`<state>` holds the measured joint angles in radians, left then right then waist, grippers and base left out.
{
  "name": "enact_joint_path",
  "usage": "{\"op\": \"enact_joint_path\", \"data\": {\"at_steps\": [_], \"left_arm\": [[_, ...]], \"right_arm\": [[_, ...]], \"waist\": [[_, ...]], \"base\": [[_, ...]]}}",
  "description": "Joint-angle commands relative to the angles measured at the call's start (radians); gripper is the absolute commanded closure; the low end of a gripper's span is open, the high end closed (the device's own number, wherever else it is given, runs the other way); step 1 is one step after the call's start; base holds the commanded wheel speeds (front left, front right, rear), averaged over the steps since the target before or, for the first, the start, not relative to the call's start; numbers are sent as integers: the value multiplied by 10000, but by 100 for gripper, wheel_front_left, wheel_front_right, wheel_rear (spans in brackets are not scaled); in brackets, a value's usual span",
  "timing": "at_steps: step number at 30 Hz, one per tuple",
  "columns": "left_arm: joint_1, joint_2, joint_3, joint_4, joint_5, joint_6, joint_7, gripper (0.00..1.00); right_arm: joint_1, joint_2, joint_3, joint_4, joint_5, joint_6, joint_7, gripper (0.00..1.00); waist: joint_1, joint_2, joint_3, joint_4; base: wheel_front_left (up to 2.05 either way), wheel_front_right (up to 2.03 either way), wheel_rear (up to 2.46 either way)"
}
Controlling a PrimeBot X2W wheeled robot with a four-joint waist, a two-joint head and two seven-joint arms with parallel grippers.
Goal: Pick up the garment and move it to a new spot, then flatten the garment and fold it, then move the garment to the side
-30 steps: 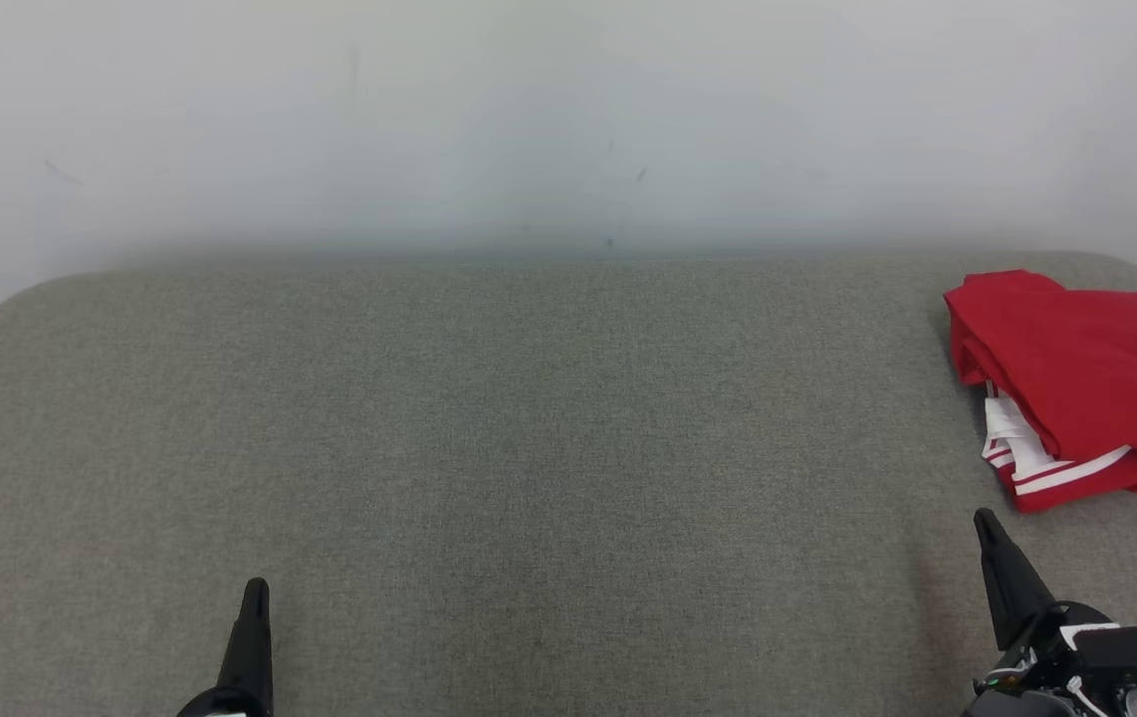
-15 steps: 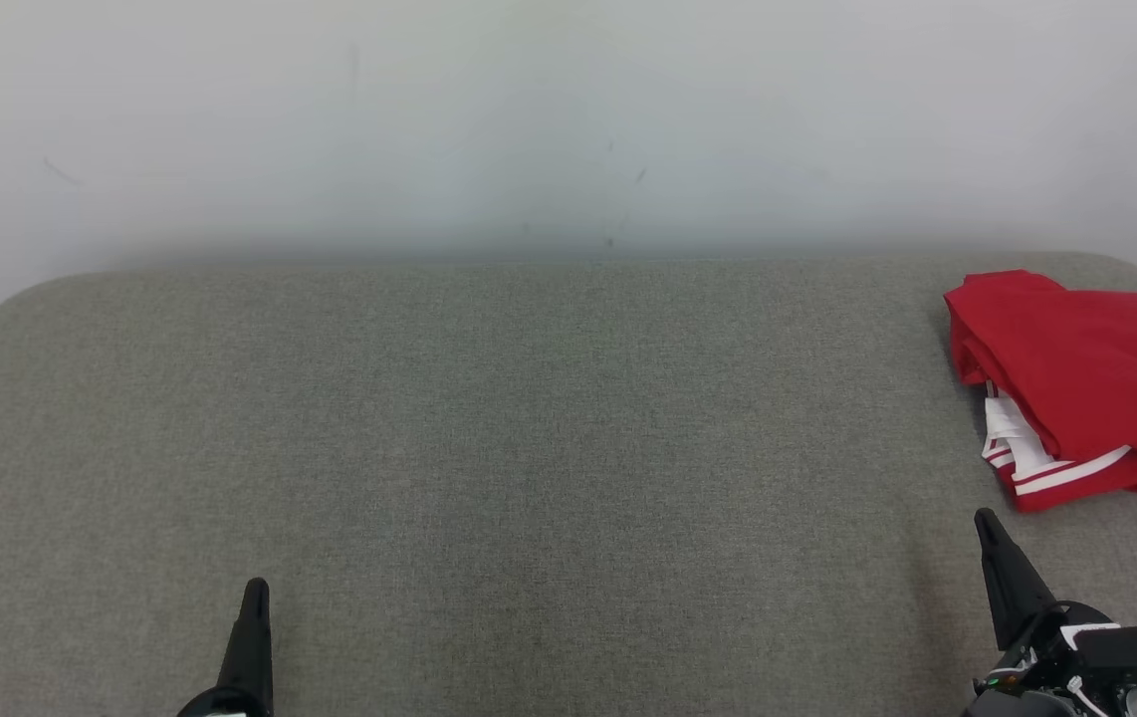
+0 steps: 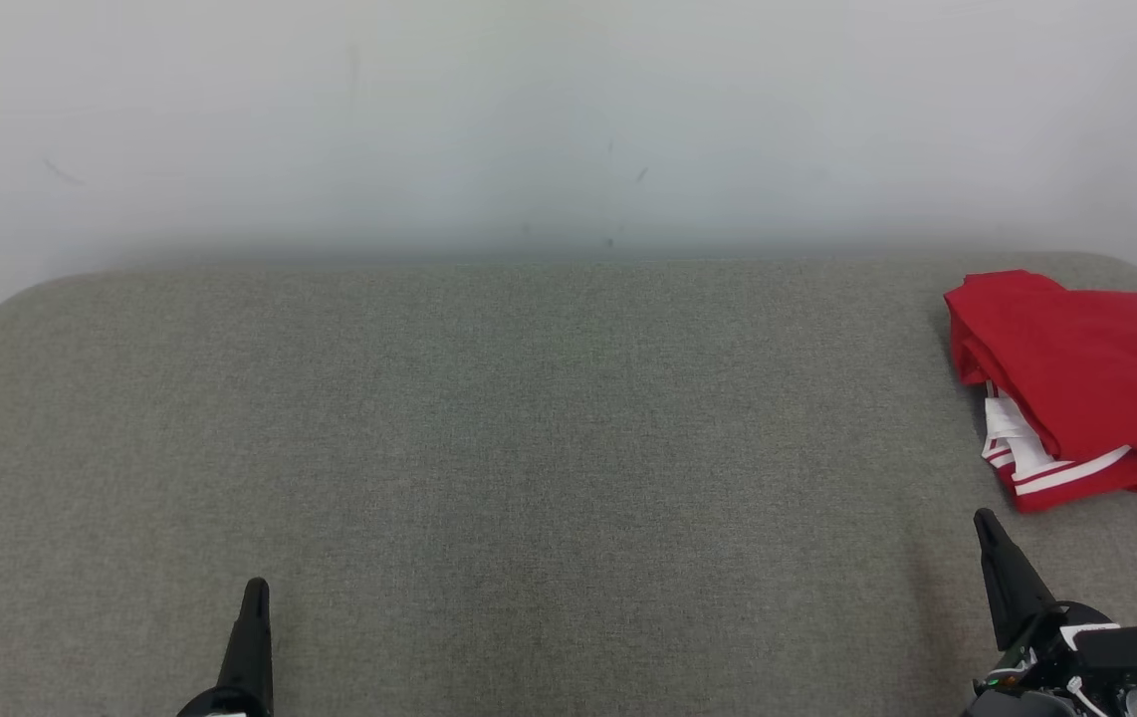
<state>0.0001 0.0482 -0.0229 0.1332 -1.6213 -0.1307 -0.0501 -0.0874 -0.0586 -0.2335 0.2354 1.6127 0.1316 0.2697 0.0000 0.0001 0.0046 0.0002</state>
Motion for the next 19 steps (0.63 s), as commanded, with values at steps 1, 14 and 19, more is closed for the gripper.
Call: {"op": "enact_joint_path", "data": {"at_steps": [1,14,19], "left_arm": [[-23,37,3,-24,-67,-5,41,100],[-23,37,3,-25,-67,-5,40,100],[-23,37,3,-25,-67,-5,40,100]], "right_arm": [[-82,29,-22,-1,-66,-17,23,100],[-87,39,-39,0,-83,-17,27,100],[-89,45,-48,-1,-92,-17,37,100]], "waist": [[0,-1,0,0],[0,-1,0,0],[0,-1,0,0]], "base": [[0,0,0],[0,0,0],[0,0,0]]}}
